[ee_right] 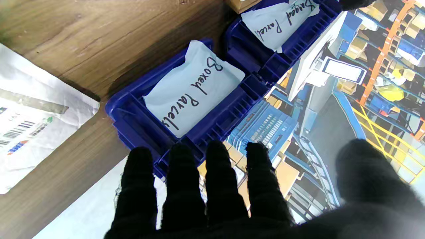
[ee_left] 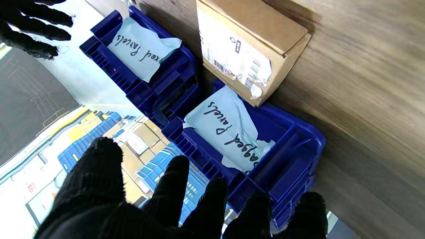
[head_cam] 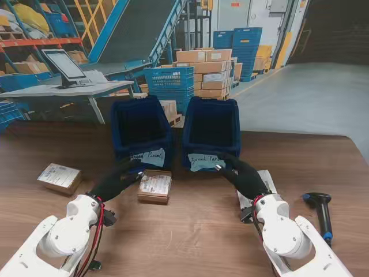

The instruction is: Scan and sort packages by packaging type

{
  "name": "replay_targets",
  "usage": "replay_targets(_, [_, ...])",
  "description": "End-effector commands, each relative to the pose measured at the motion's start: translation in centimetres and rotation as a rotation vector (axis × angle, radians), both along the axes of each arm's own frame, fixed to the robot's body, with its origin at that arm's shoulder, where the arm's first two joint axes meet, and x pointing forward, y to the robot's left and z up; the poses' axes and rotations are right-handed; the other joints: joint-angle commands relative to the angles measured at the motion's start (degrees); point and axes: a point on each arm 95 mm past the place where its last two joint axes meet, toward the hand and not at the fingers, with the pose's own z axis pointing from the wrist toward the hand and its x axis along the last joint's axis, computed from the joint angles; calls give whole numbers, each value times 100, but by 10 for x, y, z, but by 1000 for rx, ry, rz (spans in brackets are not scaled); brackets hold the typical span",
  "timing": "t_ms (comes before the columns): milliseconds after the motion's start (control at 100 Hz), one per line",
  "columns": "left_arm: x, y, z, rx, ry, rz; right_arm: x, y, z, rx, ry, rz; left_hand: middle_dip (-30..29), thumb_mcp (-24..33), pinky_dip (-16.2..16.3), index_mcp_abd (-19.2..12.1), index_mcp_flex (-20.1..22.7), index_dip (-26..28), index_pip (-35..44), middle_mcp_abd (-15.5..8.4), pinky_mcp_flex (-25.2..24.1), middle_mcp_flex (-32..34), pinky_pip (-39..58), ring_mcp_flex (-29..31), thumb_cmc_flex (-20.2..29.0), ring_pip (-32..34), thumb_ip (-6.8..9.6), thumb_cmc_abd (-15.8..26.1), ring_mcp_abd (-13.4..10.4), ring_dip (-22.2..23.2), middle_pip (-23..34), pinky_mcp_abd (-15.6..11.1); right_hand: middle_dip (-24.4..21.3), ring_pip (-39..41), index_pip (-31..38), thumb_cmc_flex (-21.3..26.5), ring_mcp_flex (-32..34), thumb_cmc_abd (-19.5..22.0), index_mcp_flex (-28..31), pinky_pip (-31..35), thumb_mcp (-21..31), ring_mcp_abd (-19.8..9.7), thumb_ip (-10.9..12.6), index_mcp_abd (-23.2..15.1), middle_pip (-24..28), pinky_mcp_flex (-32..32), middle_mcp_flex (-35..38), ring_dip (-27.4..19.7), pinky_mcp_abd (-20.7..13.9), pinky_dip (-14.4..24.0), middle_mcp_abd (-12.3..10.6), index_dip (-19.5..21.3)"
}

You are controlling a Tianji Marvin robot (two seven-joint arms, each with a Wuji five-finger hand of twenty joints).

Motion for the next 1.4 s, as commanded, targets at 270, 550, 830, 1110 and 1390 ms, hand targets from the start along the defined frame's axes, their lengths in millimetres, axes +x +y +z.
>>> replay_targets(270, [-4,-7,2,-1,1,-24,-5,5,-1,0,12,13,44,-187,90,35,30,59,54,2,-3,17,93,91,230,5,58,262,109,79,-87,83,32,-11,-64,236,-44,31,-67,38,67,19,-134,-13,31,-28,-28,73,-26,109,65,-8])
replay_targets(550, [-3,-8,2,-8,0,-35,-8,2,5,-5,7,-29,43,-188,89,33,30,60,54,-4,-8,9,91,75,228,-1,58,267,104,77,-89,81,39,-4,-51,229,-31,-54,-37,35,78,25,-138,1,40,-33,-21,77,-14,114,76,0])
replay_targets(830, [-3,-5,10,11,-17,-42,-25,-7,9,-63,8,-37,44,-192,88,28,22,60,49,-9,-8,27,90,87,218,3,57,273,102,77,-84,79,45,-9,-85,201,-38,-190,-106,28,124,16,-142,34,40,-28,-65,76,-14,114,78,-4])
replay_targets(1110, [-6,-4,9,20,-11,-59,-42,-22,7,-156,28,-25,42,-192,87,25,15,61,46,-12,-10,12,89,78,216,-1,58,275,97,74,-89,76,52,-29,-124,182,-96,-330,-183,8,215,-17,-148,86,38,-71,-192,67,-20,114,102,-1])
replay_targets(1390, [-9,-3,10,24,-21,-63,-47,-40,1,-302,33,36,41,-192,88,16,11,62,44,-12,-3,15,92,77,210,-1,58,278,98,74,-88,77,53,-52,-171,223,-170,-579,-304,-40,343,-63,-146,153,54,-133,-385,50,-41,104,78,14])
